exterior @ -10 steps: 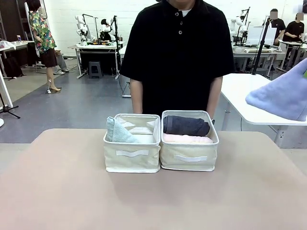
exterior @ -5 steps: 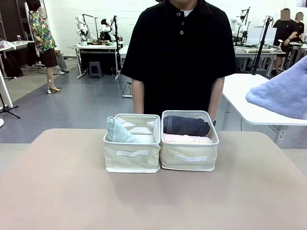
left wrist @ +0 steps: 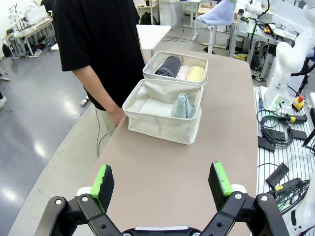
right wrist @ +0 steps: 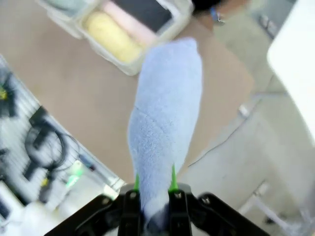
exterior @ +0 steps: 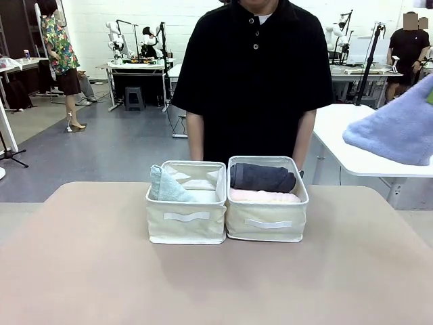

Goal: Sort the towels based on their folding style.
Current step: Pick up another triangle-folded towel from the table and place it in the left Fabric basket.

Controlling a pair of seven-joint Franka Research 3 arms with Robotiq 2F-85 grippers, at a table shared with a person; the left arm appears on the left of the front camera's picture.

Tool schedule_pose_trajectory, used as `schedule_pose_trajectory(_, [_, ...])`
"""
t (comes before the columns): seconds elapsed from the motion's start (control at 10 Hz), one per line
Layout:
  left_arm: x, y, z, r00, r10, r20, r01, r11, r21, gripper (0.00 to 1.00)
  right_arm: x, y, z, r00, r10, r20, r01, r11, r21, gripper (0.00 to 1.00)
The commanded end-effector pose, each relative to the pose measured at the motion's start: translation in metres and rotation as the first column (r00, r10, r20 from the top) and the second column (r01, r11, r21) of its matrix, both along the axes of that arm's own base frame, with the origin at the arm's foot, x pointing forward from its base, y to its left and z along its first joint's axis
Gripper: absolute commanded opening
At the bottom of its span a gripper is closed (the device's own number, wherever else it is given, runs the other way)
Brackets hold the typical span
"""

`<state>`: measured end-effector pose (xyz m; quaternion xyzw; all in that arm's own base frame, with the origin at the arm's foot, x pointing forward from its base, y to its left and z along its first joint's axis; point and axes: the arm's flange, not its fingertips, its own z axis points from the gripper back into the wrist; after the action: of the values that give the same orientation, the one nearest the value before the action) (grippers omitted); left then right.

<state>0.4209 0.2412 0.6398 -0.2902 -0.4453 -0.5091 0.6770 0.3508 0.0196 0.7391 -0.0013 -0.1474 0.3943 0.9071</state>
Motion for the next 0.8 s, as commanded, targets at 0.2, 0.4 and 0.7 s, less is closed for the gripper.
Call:
schedule_pose_trajectory(0.2, [-0.002,0.000,0.000,1.000,0.007,0.000,-0.007,1.000,0.022,1.00,0.019,0.166,0.013,0.935,0.348,0.069,-0.332,0.928,-0.170,0.19])
schedule_pose_trajectory(0.4, [-0.002,0.000,0.000,1.000,0.007,0.000,-0.007,1.000,0.022,1.00,0.074,0.220,-0.021,0.919,0.394,0.035,-0.387,0.914,-0.126,0.19])
schedule_pose_trajectory(0.7, [-0.002,0.000,0.000,1.000,0.007,0.000,-0.007,1.000,0.022,1.00,0.120,0.278,-0.065,0.871,0.490,0.032,-0.486,0.870,-0.090,0.19])
